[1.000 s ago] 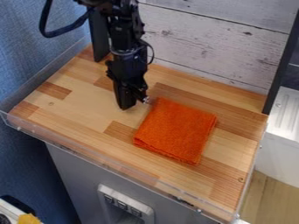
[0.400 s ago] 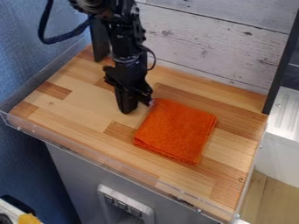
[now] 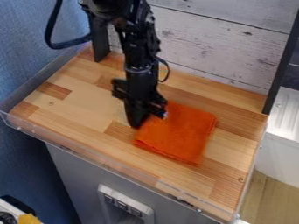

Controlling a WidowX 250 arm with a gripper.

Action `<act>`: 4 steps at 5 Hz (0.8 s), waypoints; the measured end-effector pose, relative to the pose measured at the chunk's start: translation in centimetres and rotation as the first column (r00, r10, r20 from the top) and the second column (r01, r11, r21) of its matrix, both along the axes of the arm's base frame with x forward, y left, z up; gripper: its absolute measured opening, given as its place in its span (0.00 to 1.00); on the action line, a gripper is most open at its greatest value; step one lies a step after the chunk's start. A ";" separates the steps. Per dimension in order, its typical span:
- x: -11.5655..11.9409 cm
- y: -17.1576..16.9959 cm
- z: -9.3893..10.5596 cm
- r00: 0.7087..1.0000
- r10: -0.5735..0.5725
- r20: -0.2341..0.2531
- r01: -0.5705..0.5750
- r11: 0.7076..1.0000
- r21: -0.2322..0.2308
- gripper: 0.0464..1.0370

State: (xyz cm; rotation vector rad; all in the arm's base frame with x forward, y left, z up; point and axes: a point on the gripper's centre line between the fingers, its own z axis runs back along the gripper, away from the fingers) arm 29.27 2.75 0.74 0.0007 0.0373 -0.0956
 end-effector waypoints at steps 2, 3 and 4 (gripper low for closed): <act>-0.7 -0.6 1.9 0.998 0.065 0.006 -0.065 0.998 0.003 0.19; -0.2 -1.6 3.0 0.997 0.076 0.007 -0.076 0.997 0.010 0.45; 1.3 -3.2 4.7 0.996 0.087 0.031 -0.087 0.996 0.014 0.75</act>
